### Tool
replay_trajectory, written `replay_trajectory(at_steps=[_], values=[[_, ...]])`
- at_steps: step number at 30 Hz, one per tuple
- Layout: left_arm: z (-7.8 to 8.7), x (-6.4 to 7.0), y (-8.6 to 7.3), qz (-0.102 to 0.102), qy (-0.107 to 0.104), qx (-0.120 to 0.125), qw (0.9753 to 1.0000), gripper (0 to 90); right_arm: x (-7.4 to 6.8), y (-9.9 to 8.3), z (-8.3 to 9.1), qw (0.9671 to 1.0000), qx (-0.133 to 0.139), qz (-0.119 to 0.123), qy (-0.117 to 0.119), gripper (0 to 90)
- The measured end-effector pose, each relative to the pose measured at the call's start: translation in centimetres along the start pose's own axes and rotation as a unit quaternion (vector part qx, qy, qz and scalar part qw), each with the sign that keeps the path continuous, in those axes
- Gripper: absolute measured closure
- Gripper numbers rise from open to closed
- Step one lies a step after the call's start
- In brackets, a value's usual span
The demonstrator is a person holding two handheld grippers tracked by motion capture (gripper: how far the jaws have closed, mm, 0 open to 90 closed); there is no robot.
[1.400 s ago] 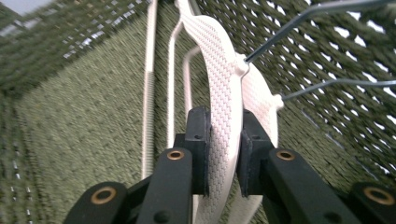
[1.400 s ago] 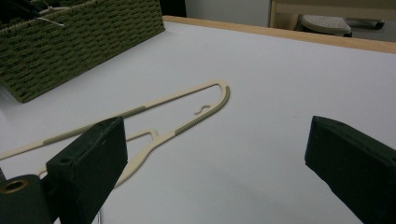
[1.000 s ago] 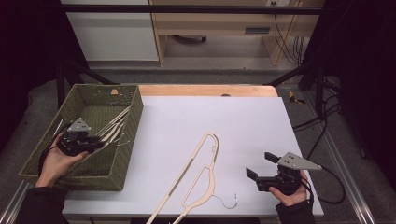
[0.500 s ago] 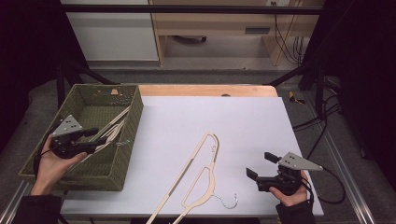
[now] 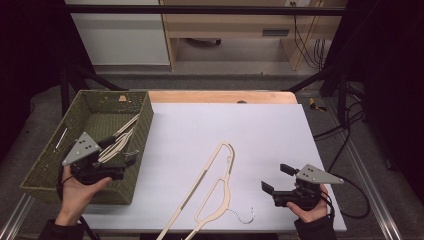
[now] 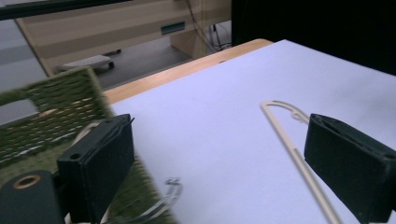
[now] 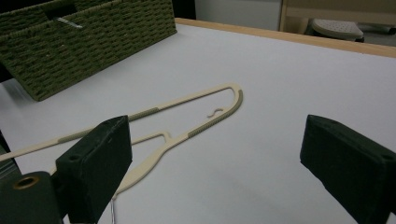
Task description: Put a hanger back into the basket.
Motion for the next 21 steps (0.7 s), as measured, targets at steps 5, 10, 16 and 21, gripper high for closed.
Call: replay_trajectory(at_steps=[5,10,16,21], values=[[-0.5,3.6,-0.8,0.023,-0.027,0.012,0.9993,9.9,-0.4,-0.2,-0.3,1.0000,-0.004,0.002,0.008,9.8],[-1.6,6.8,-2.3,0.015,-0.051,0.005,0.9986,9.2,-0.8,-0.3,-0.7,0.9999,-0.008,0.007,0.013,9.8],[-2.8,8.4,-3.6,0.018,-0.067,-0.002,0.9976,7.2,-1.5,-0.7,-1.4,0.9996,-0.016,0.013,0.021,10.7],[-4.1,10.0,-5.4,0.006,-0.082,-0.022,0.9964,7.0,-2.4,-1.1,-2.0,0.9990,-0.026,0.022,0.028,12.3]])
Point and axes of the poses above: each handheld gripper's, and its own axes: z roughly backward along the jaws, y roughly out of its top, x roughly to its right, the point moved 8 cm from there along -z, roughly forward along the jaws, and after that the axes turned 4 degrees about y, right-handed, at the moved point
